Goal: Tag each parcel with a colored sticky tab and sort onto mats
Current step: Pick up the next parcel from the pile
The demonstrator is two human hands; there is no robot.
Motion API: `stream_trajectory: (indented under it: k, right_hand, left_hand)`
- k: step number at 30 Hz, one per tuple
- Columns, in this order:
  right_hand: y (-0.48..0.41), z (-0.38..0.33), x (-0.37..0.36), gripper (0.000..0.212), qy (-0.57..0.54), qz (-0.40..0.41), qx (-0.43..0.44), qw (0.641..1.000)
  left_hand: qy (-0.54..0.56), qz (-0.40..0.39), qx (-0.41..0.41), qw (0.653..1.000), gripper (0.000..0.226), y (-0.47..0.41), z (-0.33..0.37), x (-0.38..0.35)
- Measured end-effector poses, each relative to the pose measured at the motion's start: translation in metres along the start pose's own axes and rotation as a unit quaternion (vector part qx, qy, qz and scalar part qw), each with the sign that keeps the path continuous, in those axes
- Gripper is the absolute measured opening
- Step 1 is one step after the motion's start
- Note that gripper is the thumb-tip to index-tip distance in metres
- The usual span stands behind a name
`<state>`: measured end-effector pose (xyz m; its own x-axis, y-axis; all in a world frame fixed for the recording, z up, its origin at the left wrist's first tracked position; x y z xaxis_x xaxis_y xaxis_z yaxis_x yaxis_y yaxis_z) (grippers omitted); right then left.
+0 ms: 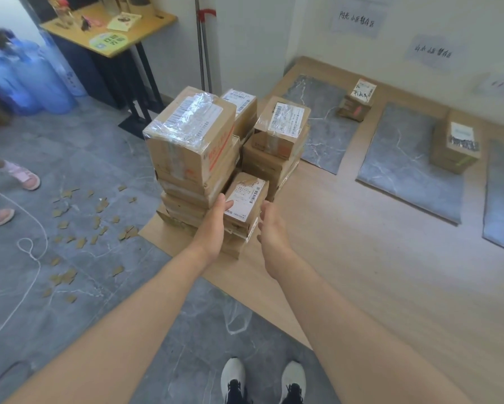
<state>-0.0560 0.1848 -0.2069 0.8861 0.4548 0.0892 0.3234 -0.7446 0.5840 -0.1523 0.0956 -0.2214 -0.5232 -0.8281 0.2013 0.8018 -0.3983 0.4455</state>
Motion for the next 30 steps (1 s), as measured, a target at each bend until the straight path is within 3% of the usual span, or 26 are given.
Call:
stream_trajectory:
  k: [9, 15, 20, 30]
  right_hand:
    - [-0.016, 0.016, 0.0, 0.04, 0.002, 0.017, 0.005, 1.0]
    - [-0.018, 0.016, 0.013, 0.04, 0.015, 0.051, -0.009, 0.999]
    - [-0.016, 0.021, 0.019, 0.041, 0.014, 0.065, -0.016, 0.998]
    - [-0.014, 0.03, 0.041, 0.041, 0.013, 0.091, -0.007, 0.996]
  left_hand:
    - [-0.001, 0.011, -0.005, 1.0, 0.05, -0.004, -0.004, -0.006]
    - [0.002, 0.027, 0.012, 1.0, 0.043, -0.006, -0.011, -0.009]
    - [-0.007, 0.011, 0.052, 0.999, 0.075, -0.005, -0.019, -0.012]
    - [0.011, 0.008, 0.057, 0.998, 0.055, -0.002, -0.017, -0.022]
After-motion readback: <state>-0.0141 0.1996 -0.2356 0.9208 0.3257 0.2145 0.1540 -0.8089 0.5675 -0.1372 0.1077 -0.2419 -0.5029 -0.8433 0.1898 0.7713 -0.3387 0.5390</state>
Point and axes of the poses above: each hand's wrist, its own y-axis away from the middle knuckle, its own x-axis out of the back of the hand, z = x × y, the point moved 6 cm from there along -y, towards the middle knuckle, and after that the axes turned 13 degrees about z, right-handed, at the moved point
